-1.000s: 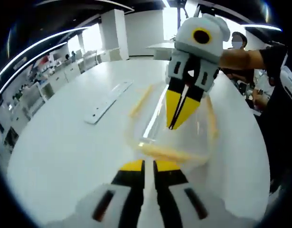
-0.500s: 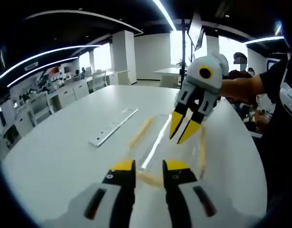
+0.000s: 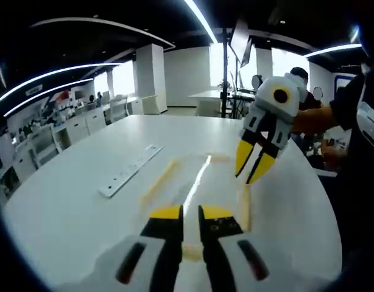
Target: Snap each plastic latch of the storage box into its locked position after aligning the lid with the box until every specified latch is closed and the lid sits flush.
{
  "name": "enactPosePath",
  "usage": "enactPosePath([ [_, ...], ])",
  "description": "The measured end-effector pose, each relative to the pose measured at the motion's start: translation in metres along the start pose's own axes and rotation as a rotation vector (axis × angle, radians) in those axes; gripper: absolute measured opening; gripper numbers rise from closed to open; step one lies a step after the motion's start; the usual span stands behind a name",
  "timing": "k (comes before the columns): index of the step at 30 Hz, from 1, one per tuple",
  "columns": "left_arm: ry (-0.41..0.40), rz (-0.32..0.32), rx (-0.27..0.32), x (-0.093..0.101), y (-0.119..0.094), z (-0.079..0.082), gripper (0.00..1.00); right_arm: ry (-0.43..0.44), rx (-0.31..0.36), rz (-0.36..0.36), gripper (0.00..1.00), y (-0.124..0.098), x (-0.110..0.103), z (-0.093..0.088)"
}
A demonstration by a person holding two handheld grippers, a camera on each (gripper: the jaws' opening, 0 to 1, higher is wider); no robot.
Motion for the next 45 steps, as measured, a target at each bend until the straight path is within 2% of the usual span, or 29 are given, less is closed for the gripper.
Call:
enactPosePath([
  [6, -0.002, -0.025, -0.006, 0.006, 0.018, 0.003, 0.07, 0.028, -0.011, 0.001, 0.04, 0.005, -0.026, -0.014],
  [12, 0.0, -0.044, -0.008, 0.011, 0.028, 0.006, 0.06, 0.048, -0.002, -0.001, 0.01, 0.007, -0.038, -0.017],
  [26, -0.01, -0.055, -0.003, 0.013, 0.036, 0.007, 0.05, 0.066, -0.006, -0.044, 0.0, 0.007, -0.044, -0.026],
  [41, -0.017, -0.051, -0.016, 0.012, 0.045, 0.004, 0.05, 0.017, -0.057, -0.117, 0.0, 0.013, -0.05, -0.034],
  [45, -0.01, -0.048, -0.02, 0.011, 0.046, 0.003, 0.05, 0.012, -0.05, -0.141, 0.0, 0.014, -0.05, -0.032],
])
Point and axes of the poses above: the point that each gripper's makers call its tool centre point, and the gripper's own axes: y roughly forward along the fingers, x roughly to its right, z roughly out of its top, the point moved 10 cm from there along -y, roughly backward along the fingers, and after that the axes turned 1 degree about -z, right-handed, at the moved point
